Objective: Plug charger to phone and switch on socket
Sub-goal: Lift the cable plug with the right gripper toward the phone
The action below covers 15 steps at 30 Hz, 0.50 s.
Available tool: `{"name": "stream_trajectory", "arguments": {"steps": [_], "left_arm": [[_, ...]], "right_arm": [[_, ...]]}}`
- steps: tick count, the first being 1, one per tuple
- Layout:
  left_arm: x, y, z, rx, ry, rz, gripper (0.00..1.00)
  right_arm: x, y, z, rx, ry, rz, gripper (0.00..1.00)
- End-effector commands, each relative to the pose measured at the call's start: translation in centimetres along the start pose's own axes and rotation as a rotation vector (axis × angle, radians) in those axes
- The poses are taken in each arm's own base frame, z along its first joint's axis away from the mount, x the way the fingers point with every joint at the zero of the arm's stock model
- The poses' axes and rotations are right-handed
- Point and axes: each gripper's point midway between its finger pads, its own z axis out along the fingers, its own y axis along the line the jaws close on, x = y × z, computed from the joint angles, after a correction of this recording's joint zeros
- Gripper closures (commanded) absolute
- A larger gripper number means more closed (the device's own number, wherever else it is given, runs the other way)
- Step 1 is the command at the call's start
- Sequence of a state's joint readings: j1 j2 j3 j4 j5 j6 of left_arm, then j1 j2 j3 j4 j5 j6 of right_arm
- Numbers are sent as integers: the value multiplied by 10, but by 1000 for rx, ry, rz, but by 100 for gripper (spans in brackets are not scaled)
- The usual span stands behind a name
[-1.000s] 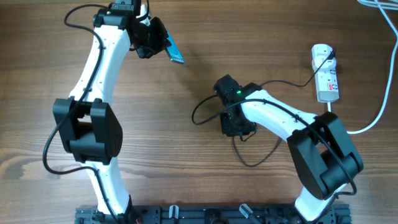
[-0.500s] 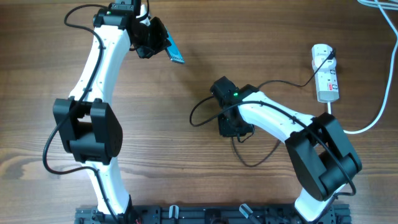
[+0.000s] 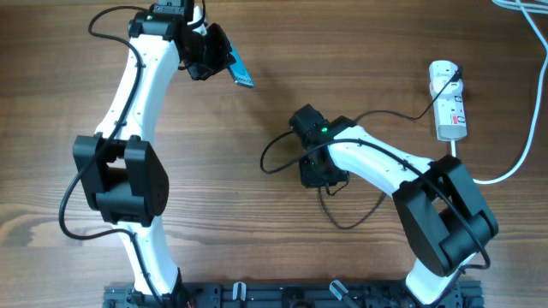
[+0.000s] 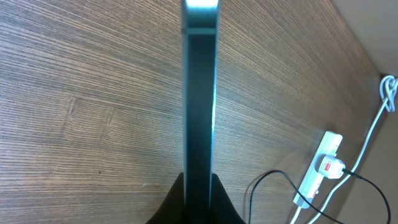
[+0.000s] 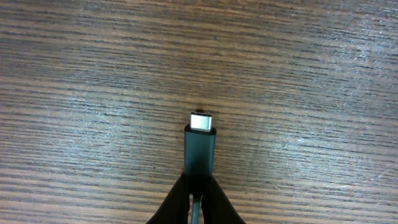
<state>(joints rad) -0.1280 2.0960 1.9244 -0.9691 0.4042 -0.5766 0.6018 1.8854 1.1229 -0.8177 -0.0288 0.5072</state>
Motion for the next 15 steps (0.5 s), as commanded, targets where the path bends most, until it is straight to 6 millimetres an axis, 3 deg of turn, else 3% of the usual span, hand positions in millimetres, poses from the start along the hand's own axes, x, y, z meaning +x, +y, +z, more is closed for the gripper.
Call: {"name": "stream_trajectory", "arguments": {"steps": [1, 4, 9, 15], "left_arm": [[-2, -11, -15, 23, -33, 41, 96], [-2, -11, -15, 23, -33, 41, 96], [0, -20, -15, 68, -16, 54, 96], [16, -70, -26, 347, 62, 268, 96]], "right_arm": [[12, -2, 23, 25, 65, -15, 90], [12, -2, 23, 23, 62, -16, 95], [8, 8, 18, -20, 61, -19, 96], [-4, 34, -25, -129, 49, -85, 96]]}}
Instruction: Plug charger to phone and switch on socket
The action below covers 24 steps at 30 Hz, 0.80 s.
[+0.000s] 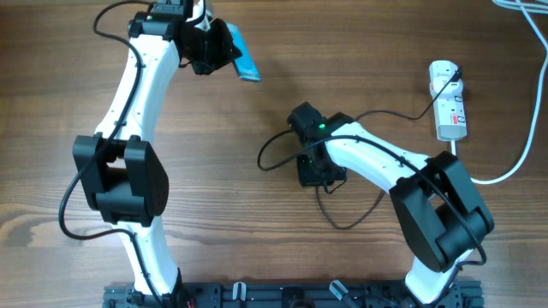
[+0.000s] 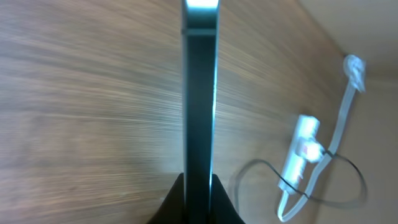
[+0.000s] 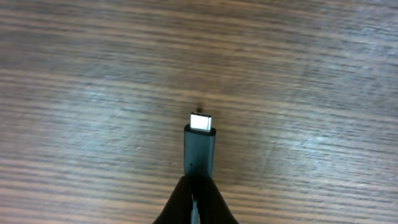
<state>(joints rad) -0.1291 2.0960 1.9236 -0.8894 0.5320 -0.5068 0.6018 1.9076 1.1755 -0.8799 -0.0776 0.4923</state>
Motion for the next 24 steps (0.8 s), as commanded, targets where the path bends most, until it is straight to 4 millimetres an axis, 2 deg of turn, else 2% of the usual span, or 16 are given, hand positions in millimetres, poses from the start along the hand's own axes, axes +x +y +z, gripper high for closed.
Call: {"name": "stream_trajectory", "arguments": {"steps": [1, 3, 7, 10, 13, 19, 21, 24], "left_arm": [[14, -52, -18, 235, 55, 185, 96], [22, -66, -21, 313, 78, 267, 96], [30, -77, -18, 339, 92, 309, 96], [46, -98, -20, 442, 136, 396, 96], [53, -108, -16, 456, 143, 422, 96], [66, -117, -10, 455, 160, 456, 96], [63, -114, -7, 428, 143, 469, 96], [66, -116, -8, 445, 153, 470, 96]], "right_arm": [[-7, 33, -30, -135, -10, -100, 96], [-10, 51, -61, -224, -46, -169, 96], [-24, 63, -113, -295, -206, -214, 96], [-29, 68, -139, -336, -301, -230, 96], [-34, 72, -154, -363, -362, -238, 95], [-45, 79, -163, -395, -409, -204, 96], [-56, 68, -181, -337, -482, -181, 96], [-63, 61, -189, -293, -527, -165, 96]]}}
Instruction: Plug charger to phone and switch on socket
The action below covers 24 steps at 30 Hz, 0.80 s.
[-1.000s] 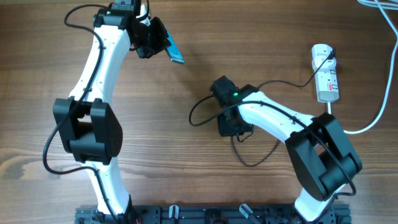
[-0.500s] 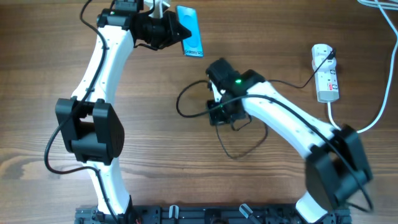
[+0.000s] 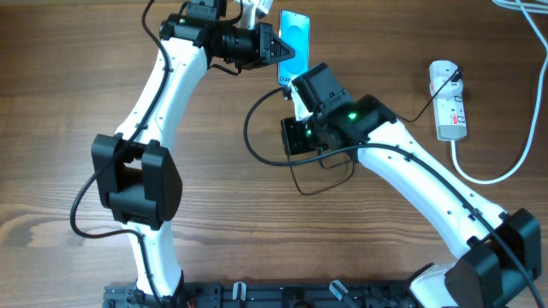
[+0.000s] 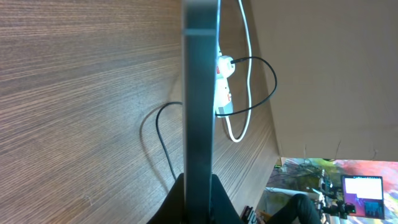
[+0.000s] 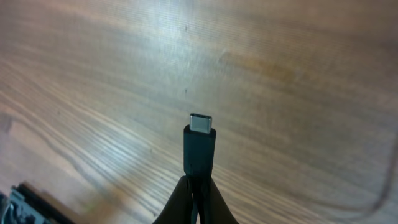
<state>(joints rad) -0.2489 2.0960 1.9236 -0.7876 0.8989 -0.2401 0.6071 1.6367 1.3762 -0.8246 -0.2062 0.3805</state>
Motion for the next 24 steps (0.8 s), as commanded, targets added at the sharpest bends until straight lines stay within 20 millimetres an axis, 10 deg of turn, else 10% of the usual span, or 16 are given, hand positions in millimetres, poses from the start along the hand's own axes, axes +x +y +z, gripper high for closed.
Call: {"name": "stream_trajectory", "arguments": {"steps": [1, 24], "left_arm": [[-2, -25, -10, 56, -12, 71, 96], [3, -40, -12, 152, 13, 128, 96]], "right_arm": [[-25, -5, -23, 73, -115, -2, 96], [-56, -12, -37, 110, -239, 64, 96]]}}
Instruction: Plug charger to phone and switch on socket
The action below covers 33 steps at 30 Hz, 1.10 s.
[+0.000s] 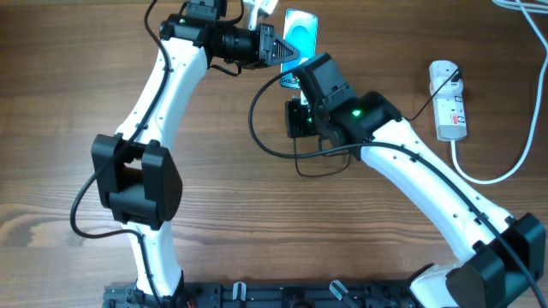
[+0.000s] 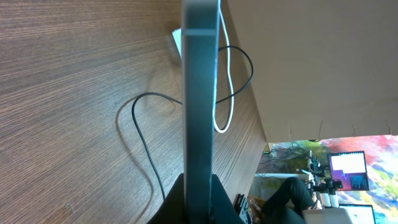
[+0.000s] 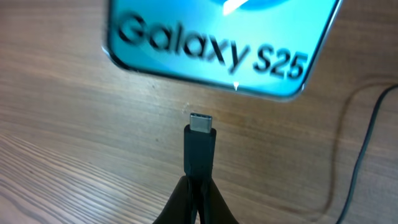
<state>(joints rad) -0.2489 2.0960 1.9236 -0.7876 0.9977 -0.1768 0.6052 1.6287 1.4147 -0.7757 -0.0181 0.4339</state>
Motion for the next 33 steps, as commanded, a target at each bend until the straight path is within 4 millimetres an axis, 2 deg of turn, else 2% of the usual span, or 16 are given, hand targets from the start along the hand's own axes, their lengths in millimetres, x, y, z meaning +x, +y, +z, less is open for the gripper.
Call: {"name": "stream_trajectory", "arguments": {"steps": [1, 8, 15, 21, 33], "left_arm": [[-3, -26, -9, 62, -11, 67, 96], [-2, -30, -10, 87, -6, 70, 96], [-4, -31, -10, 90, -13, 81, 96], [-4, -34, -10, 104, -11, 75, 96], [-4, -35, -10, 112, -9, 75, 96]], "right_arm": [[-24, 4, -18, -31, -78, 34, 96], [-25, 2, -18, -57, -67, 50, 96], [-13, 19, -20, -157, -1, 39, 96], [-14, 2, -18, -65, -16, 76, 96], [-23, -2, -18, -67, -45, 88, 96]]}}
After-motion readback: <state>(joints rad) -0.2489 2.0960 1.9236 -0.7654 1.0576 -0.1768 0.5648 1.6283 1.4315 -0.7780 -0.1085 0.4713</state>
